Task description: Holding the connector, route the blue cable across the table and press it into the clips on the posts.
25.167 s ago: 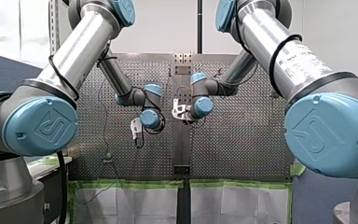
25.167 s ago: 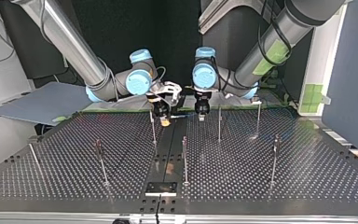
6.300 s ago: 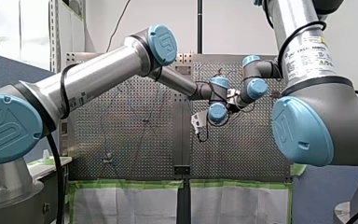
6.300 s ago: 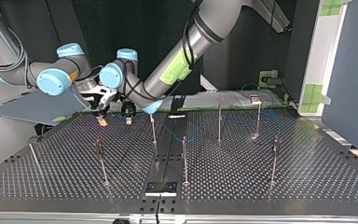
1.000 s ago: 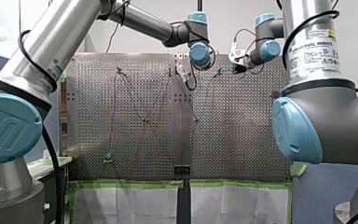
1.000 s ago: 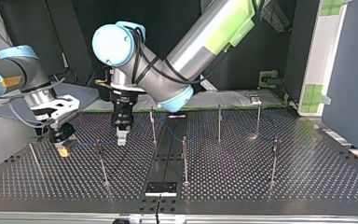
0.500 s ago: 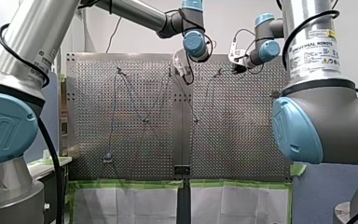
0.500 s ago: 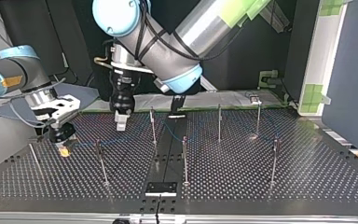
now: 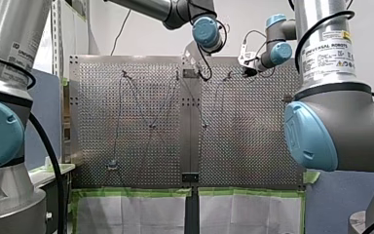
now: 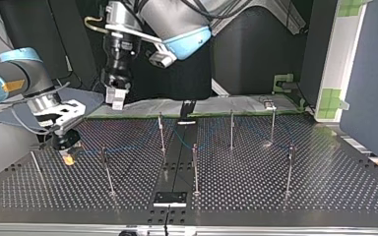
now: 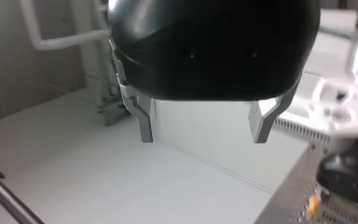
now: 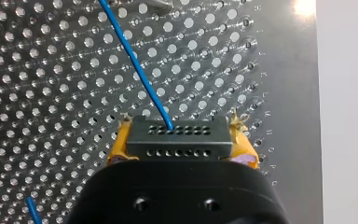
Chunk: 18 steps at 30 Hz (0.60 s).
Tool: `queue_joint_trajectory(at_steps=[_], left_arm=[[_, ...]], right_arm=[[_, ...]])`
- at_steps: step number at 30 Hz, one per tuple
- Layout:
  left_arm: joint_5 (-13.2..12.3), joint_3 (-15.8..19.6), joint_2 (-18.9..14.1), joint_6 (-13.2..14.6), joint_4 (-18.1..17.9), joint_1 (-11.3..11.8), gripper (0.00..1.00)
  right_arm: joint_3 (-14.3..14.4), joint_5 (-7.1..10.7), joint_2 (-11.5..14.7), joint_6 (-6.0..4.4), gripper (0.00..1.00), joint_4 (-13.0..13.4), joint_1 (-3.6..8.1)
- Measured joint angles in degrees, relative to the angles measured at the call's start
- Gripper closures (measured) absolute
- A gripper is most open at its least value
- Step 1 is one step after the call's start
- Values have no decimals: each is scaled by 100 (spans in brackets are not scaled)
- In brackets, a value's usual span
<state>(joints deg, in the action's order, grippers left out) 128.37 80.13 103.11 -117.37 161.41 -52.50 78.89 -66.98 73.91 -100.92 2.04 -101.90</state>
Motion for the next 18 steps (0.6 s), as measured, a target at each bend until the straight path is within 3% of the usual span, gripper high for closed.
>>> queue_joint_trajectory(at_steps=[6,14,18], left_arm=[[131,308,-53,-307,-305,-260,2],[-198,705,-36,-694,-705,-105,2],[-199,899,-35,-744,-899,-74,2]], right_arm=[[0,-7,-2,1,100,1,-8],[4,-9,-8,1,100,8,-12],[7,-9,-15,1,100,9,-11]])
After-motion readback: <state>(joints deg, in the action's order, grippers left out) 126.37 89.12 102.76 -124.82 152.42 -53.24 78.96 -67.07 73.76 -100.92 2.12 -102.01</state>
